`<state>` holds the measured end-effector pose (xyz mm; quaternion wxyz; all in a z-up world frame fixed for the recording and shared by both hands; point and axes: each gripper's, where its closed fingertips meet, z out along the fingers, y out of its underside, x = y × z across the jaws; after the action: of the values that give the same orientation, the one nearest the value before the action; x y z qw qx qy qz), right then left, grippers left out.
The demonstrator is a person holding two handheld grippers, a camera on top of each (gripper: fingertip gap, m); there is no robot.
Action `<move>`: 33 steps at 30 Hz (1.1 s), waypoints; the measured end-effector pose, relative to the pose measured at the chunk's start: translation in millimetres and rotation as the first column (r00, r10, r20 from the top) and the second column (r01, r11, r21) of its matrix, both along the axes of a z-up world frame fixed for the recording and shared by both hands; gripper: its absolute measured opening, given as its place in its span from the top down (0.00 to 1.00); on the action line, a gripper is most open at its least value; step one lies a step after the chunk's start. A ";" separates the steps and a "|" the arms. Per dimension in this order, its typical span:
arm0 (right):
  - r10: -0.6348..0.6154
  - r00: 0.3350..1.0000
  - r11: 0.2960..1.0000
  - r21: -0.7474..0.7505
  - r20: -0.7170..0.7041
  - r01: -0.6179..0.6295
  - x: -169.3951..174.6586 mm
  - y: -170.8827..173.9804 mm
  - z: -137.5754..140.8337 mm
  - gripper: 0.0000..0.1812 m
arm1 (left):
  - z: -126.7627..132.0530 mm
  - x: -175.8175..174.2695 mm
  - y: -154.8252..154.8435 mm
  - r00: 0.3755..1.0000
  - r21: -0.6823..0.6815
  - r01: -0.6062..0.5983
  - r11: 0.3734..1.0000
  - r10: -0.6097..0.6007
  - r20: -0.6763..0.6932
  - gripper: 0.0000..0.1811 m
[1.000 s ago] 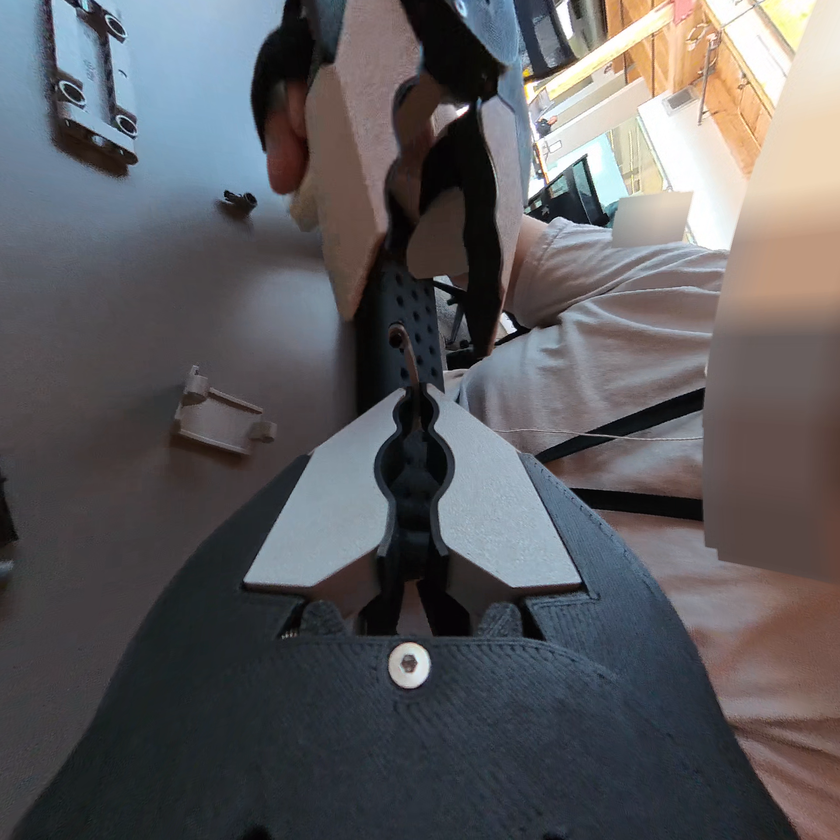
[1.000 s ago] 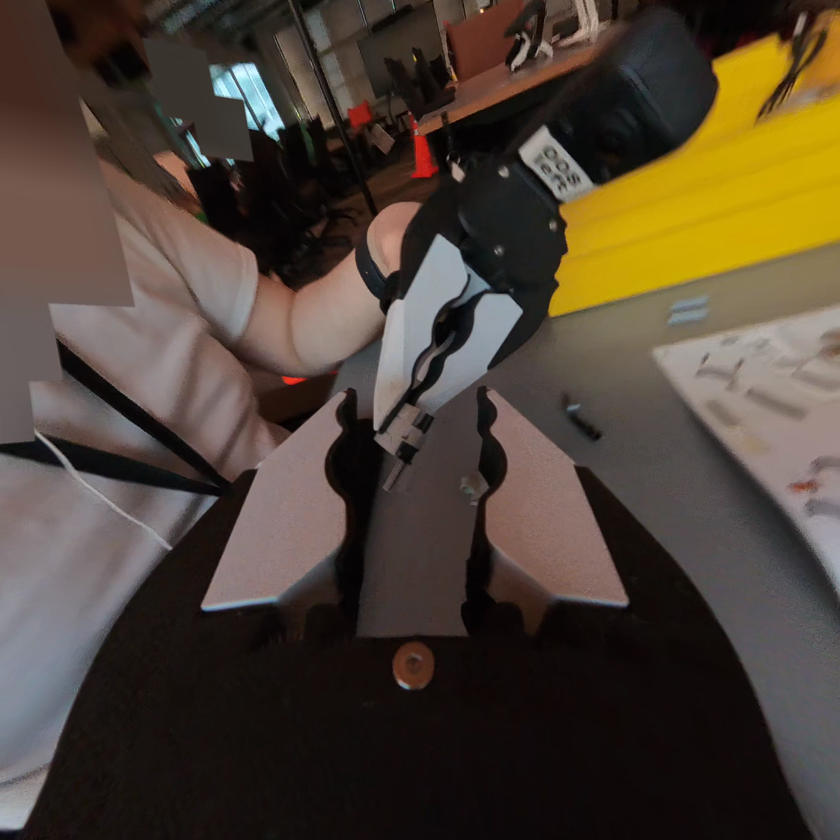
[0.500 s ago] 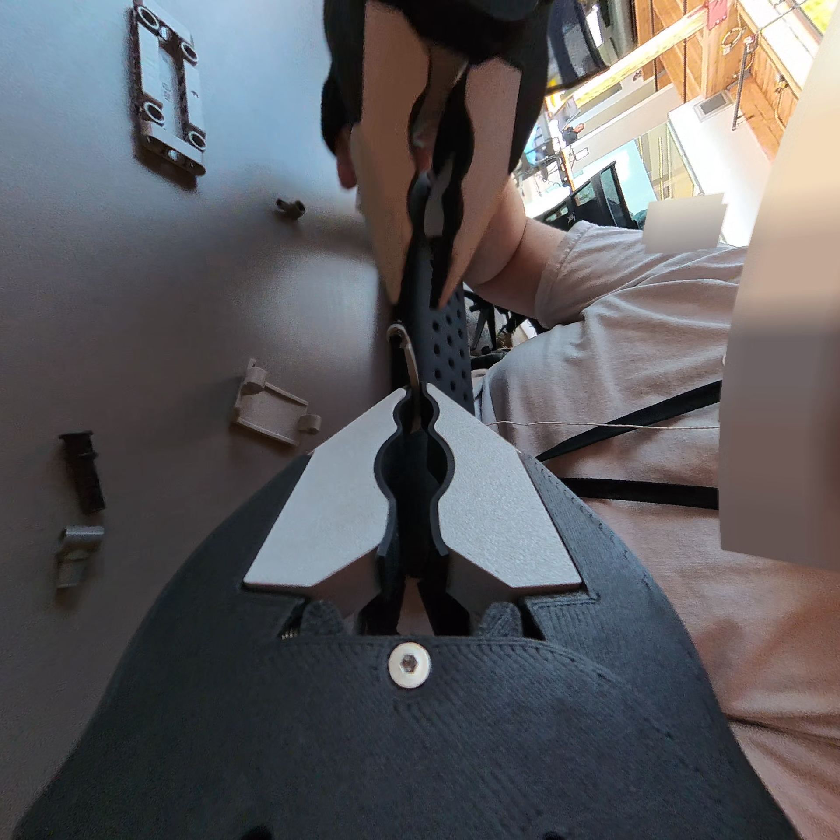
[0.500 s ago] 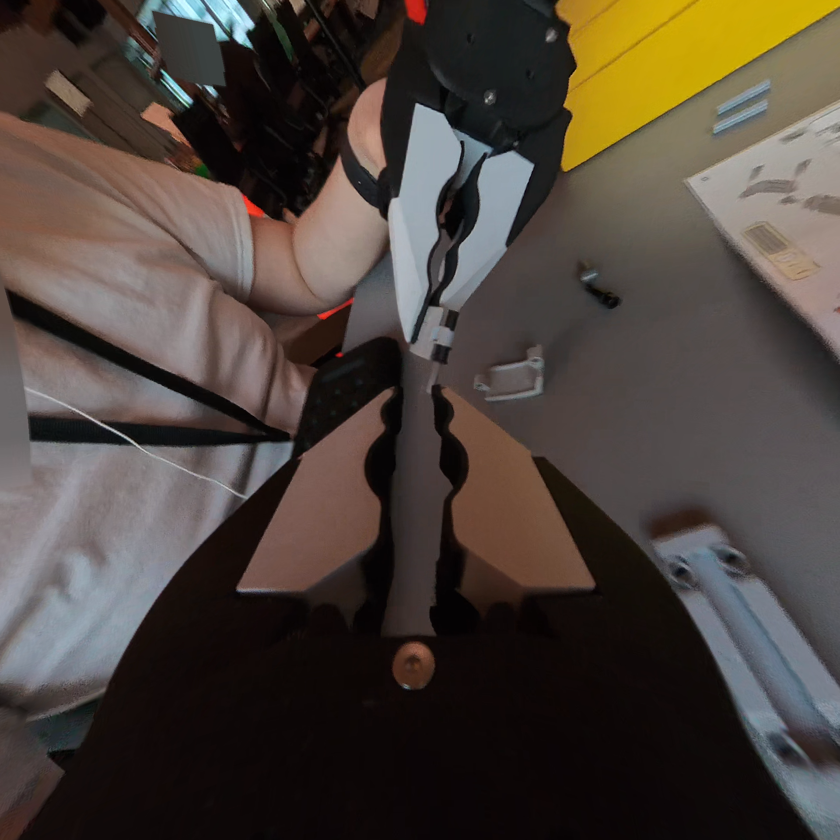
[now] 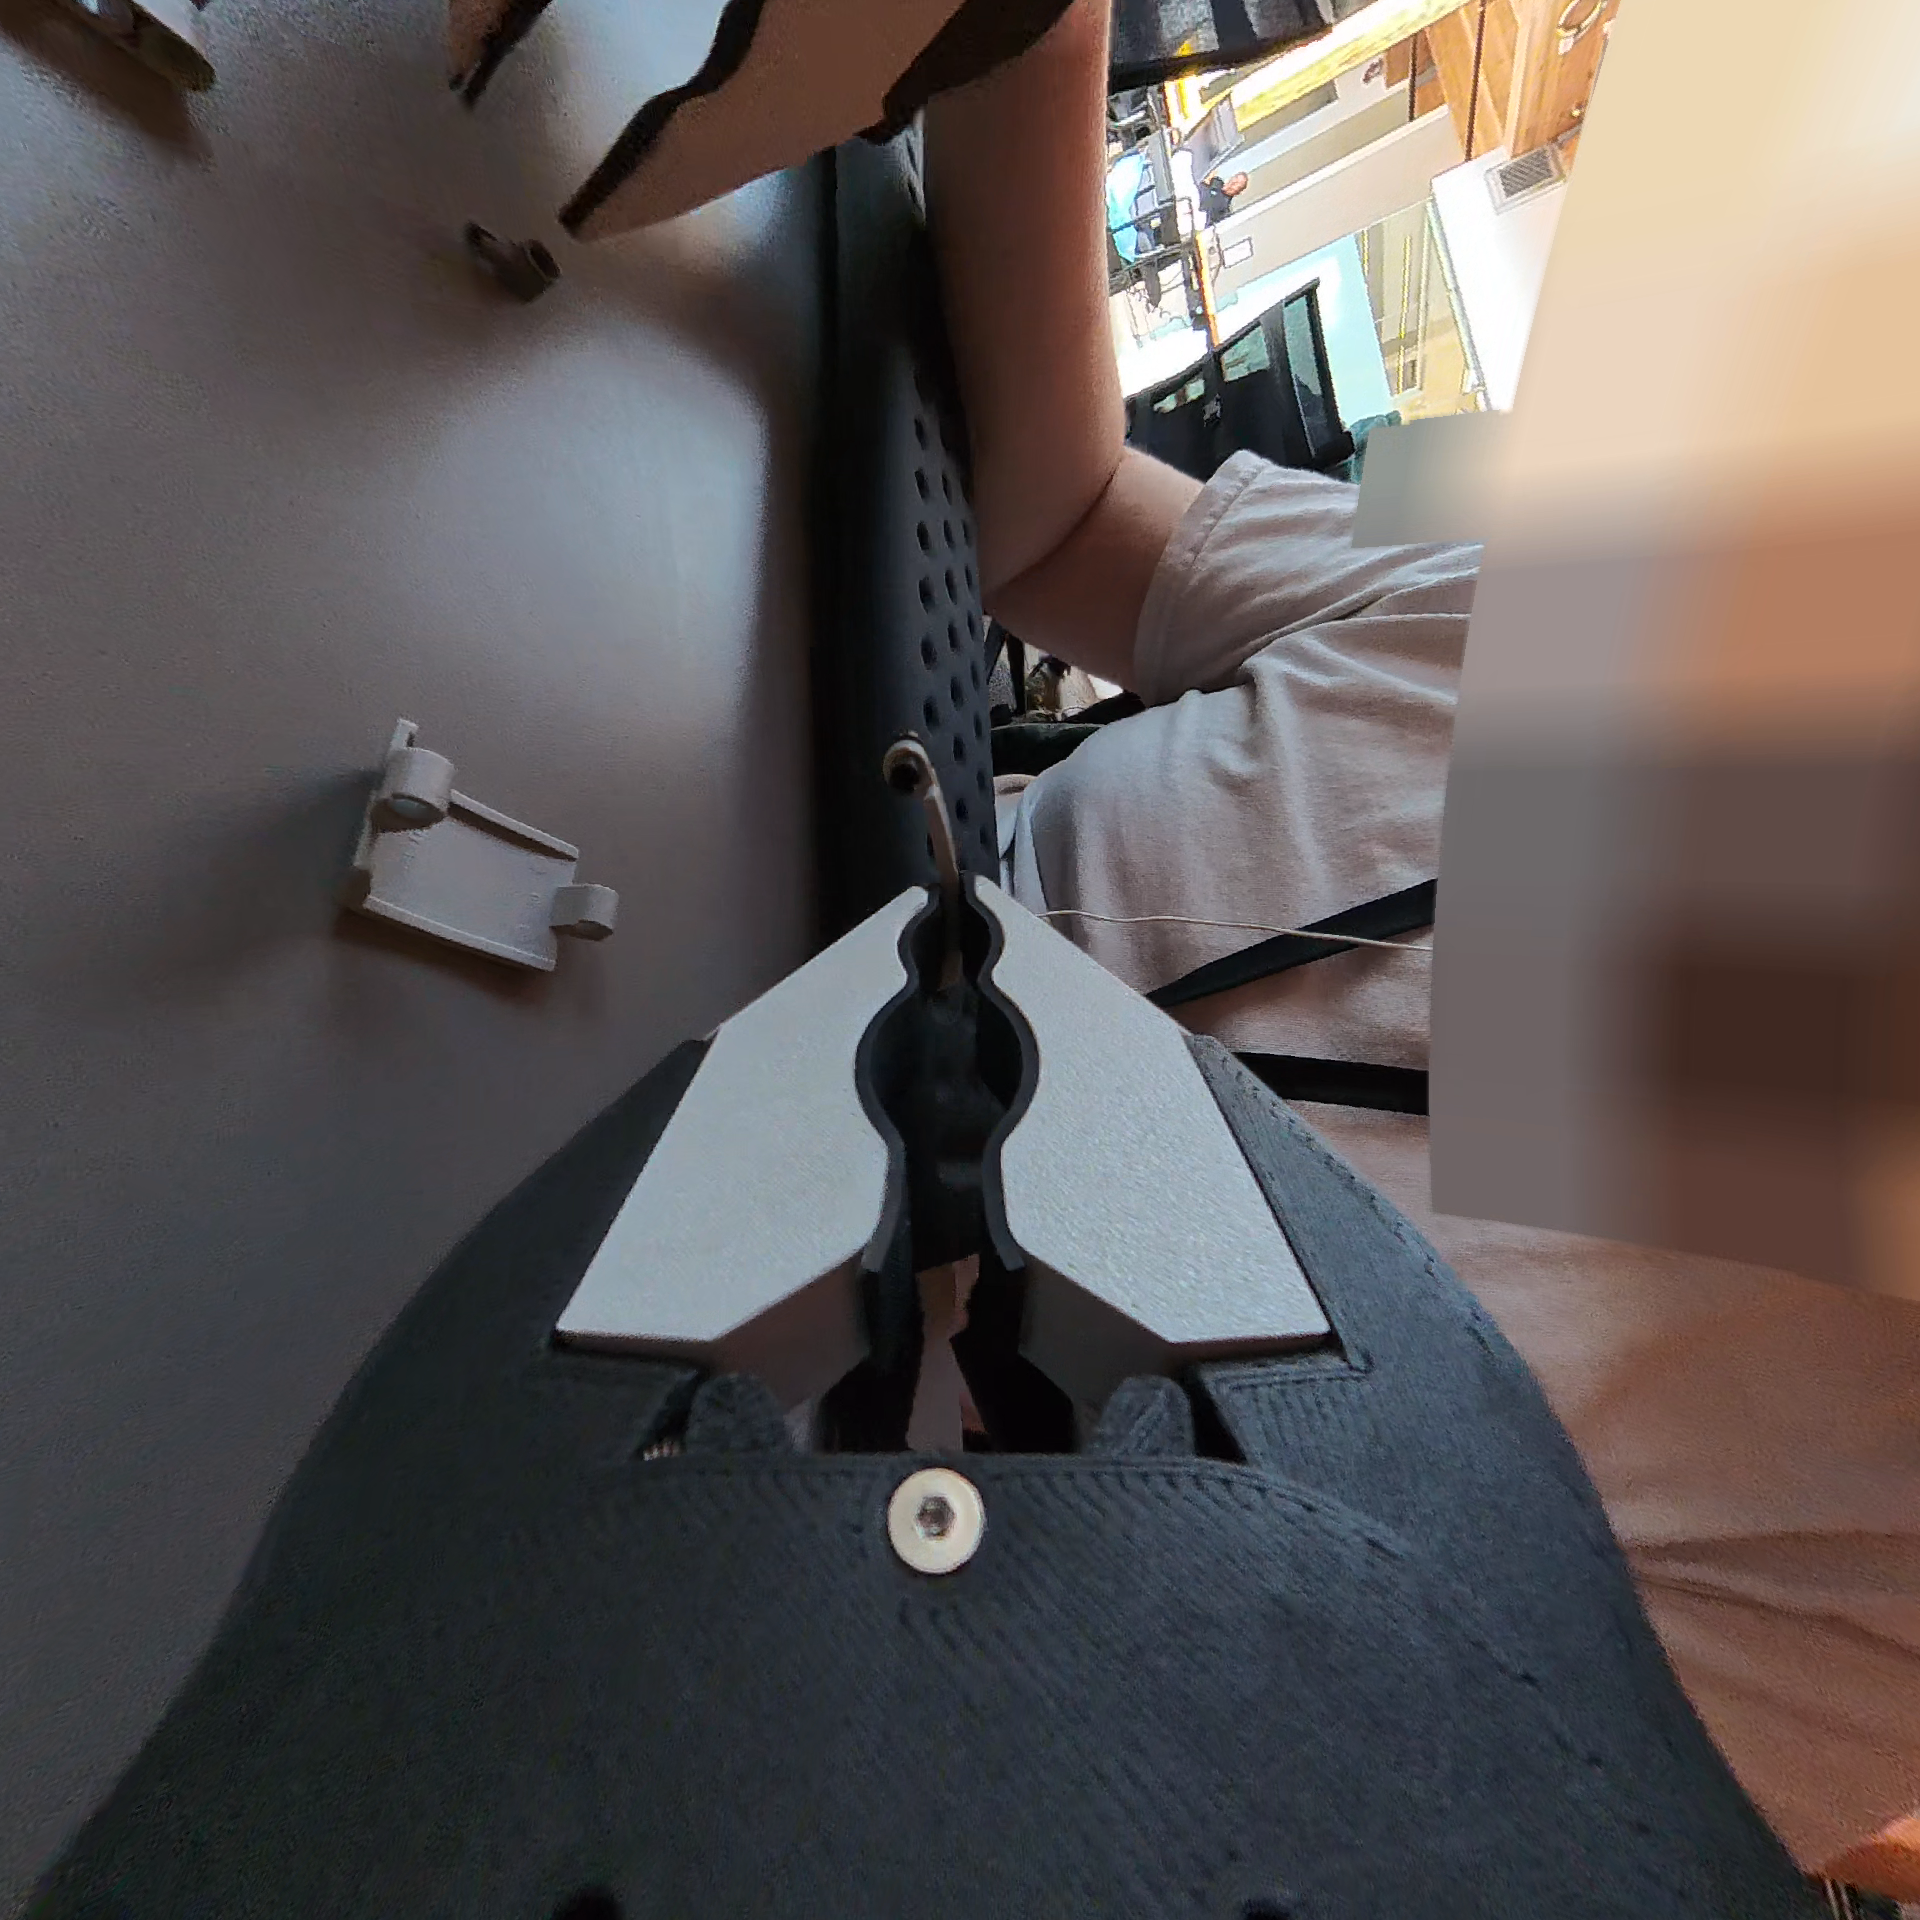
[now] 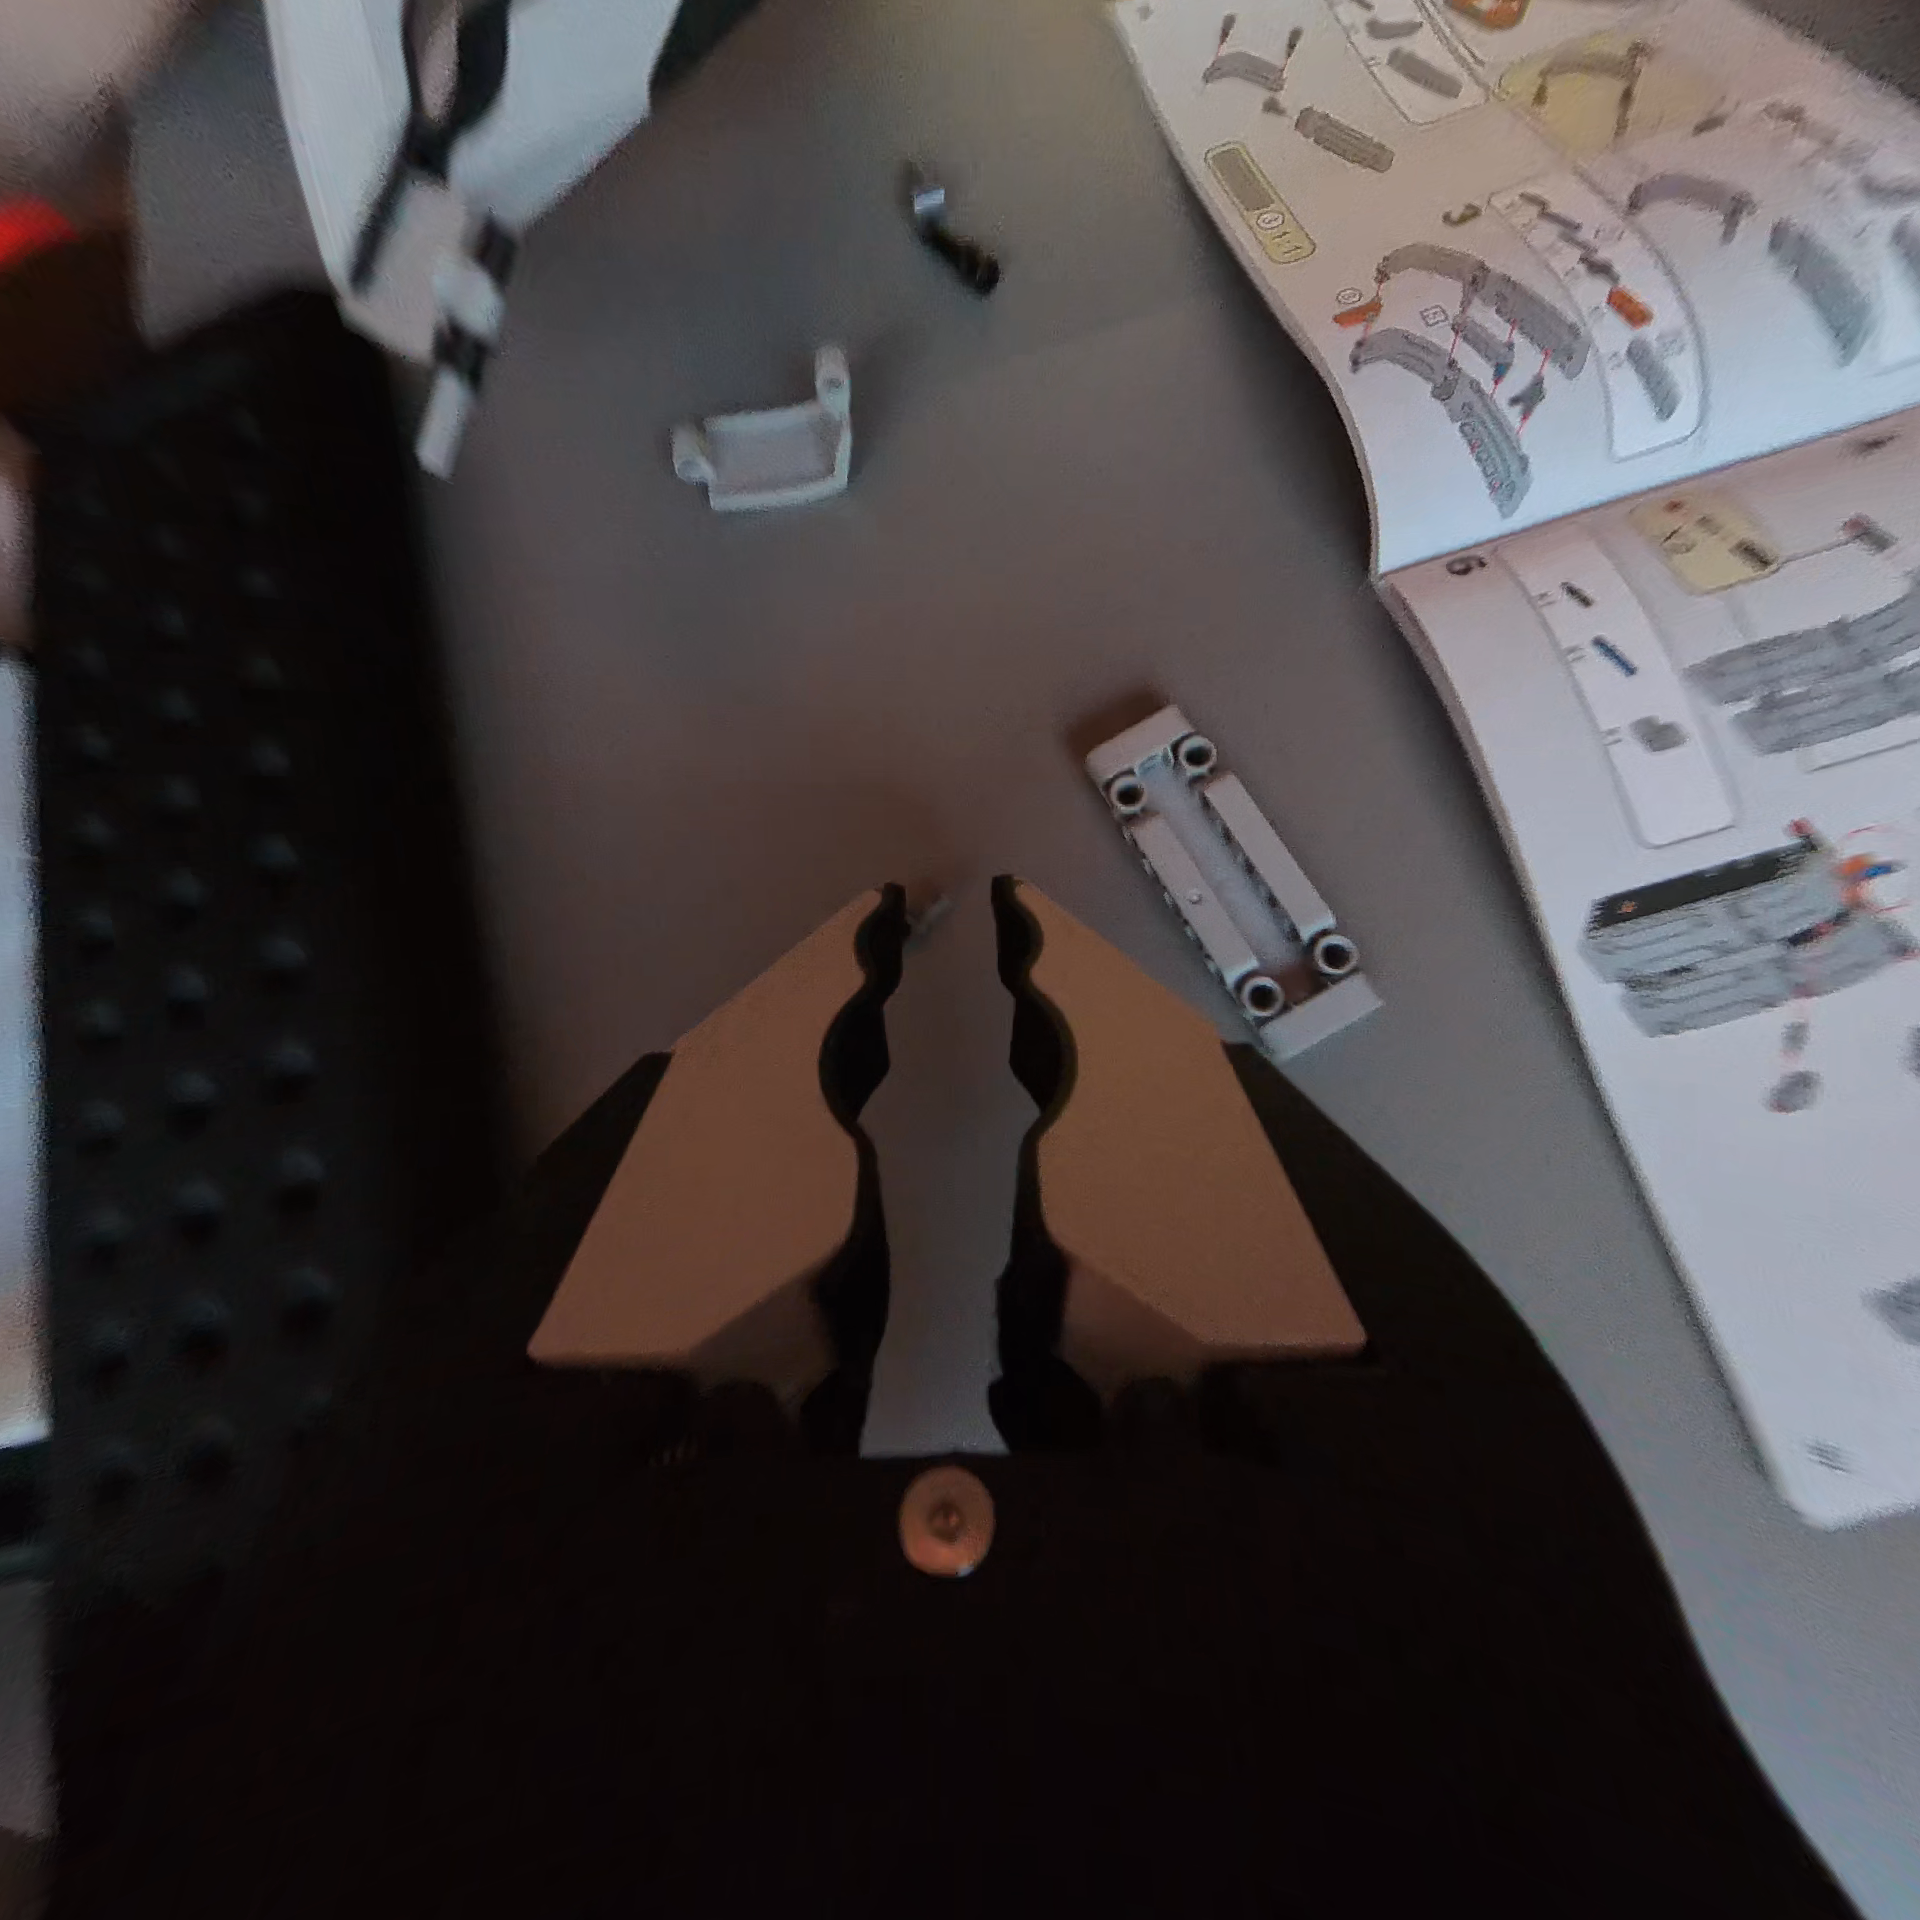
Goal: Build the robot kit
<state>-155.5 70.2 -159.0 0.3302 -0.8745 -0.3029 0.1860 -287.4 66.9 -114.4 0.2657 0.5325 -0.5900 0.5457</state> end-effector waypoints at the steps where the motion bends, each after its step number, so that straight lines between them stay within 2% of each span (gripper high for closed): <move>1: -0.040 0.996 0.998 -0.058 -0.078 0.035 -2.0 2.8 1.7 0.93 | -1.6 0.0 -0.2 1.000 0.010 0.002 1.000 -0.002 -0.002 1.00; 3: -0.115 0.988 0.977 -0.190 -0.107 0.093 0.9 4.3 -1.2 0.95 | -1.5 0.4 -1.3 1.000 0.009 0.006 1.000 -0.006 0.000 1.00; 7: -0.243 0.970 0.919 -0.323 -0.019 0.224 -4.7 9.5 8.0 0.98 | -4.1 2.4 0.8 1.000 0.018 -0.007 1.000 0.007 -0.009 1.00; 11: -0.227 0.948 0.861 -0.409 0.222 0.302 -6.6 1.9 0.4 0.93 | -9.5 4.3 4.6 0.999 0.035 -0.026 0.999 0.027 -0.026 1.00; 15: -0.213 0.913 0.825 -0.437 0.348 0.359 -3.7 0.6 -9.2 0.93 | -9.5 4.6 6.1 0.999 0.041 -0.032 0.999 0.033 -0.025 1.00; 20: -0.198 0.914 0.800 -0.480 0.355 0.360 -6.0 -5.5 -18.6 0.96 | -9.8 3.9 4.1 0.999 0.044 -0.024 0.999 0.025 -0.026 1.00; 27: -0.178 0.936 0.815 -0.487 0.305 0.314 -8.2 -5.9 -19.3 0.98 | -9.4 4.5 3.4 0.999 0.037 -0.023 0.999 0.024 -0.023 1.00; 28: -0.170 0.952 0.840 -0.469 0.253 0.274 -11.7 -2.2 -16.7 0.98 | -9.1 5.3 3.8 0.999 0.035 -0.025 0.999 0.026 -0.019 1.00; 29: -0.178 0.974 0.876 -0.429 0.141 0.222 -20.4 6.6 -9.1 0.98 | -8.6 6.8 4.5 0.999 0.034 -0.032 0.999 0.032 -0.011 1.00; 30: -0.188 0.982 0.914 -0.372 -0.031 0.163 -32.9 18.3 5.8 0.98 | -7.1 9.4 5.3 0.999 0.033 -0.042 0.999 0.042 0.004 1.00; 31: -0.199 0.951 0.950 -0.287 -0.235 0.127 -43.3 32.0 29.4 0.98 | -3.9 13.3 6.3 0.998 0.027 -0.057 0.998 0.056 0.032 1.00; 32: -0.201 0.871 0.975 -0.181 -0.448 0.132 -49.1 47.0 60.8 0.98 | 1.4 17.6 6.3 0.995 0.013 -0.070 0.997 0.069 0.070 1.00; 33: -0.167 0.748 0.985 -0.084 -0.643 0.148 -52.0 56.6 94.7 0.98 | 7.5 21.3 5.6 0.991 -0.004 -0.076 0.997 0.076 0.113 1.00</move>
<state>-207.5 126.8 -64.3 0.4166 -0.7832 -0.0929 0.4521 -266.1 72.4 -107.0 0.2106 0.5230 -0.5835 0.5846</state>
